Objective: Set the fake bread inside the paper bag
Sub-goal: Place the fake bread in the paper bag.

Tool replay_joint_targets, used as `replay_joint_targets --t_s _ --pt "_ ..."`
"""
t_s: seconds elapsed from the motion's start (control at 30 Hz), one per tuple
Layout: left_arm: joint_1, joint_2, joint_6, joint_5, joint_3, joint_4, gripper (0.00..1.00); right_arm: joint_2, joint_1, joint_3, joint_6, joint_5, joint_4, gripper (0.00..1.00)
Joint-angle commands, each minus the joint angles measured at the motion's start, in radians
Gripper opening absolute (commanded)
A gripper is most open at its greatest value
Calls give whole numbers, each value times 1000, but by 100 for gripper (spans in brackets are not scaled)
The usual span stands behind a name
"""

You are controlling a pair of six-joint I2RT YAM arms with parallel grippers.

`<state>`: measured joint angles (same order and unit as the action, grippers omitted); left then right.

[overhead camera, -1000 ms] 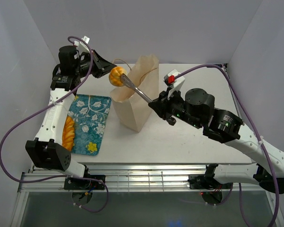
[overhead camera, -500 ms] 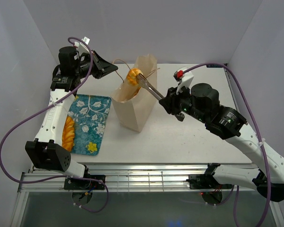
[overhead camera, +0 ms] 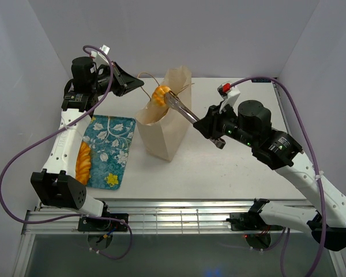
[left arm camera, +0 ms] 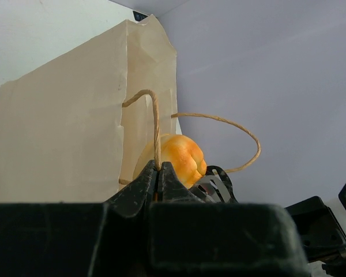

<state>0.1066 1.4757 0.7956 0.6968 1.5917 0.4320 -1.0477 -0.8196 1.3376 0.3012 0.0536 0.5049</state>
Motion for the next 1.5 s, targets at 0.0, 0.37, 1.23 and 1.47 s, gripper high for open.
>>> replay_joint_targets --t_s 0.0,0.37,1.23,1.47 --pt "-5 -51 1 20 -7 -24 0 44 68 -8 87 -114 -101 34" --pt "-5 -51 5 30 -1 -26 0 100 436 -135 384 -652 -281 33" --pt "-5 -45 19 55 -6 -52 0 63 442 -181 352 -840 -346 45" --pt "-5 -61 17 49 -35 -55 4 94 350 -204 276 -844 -264 43"
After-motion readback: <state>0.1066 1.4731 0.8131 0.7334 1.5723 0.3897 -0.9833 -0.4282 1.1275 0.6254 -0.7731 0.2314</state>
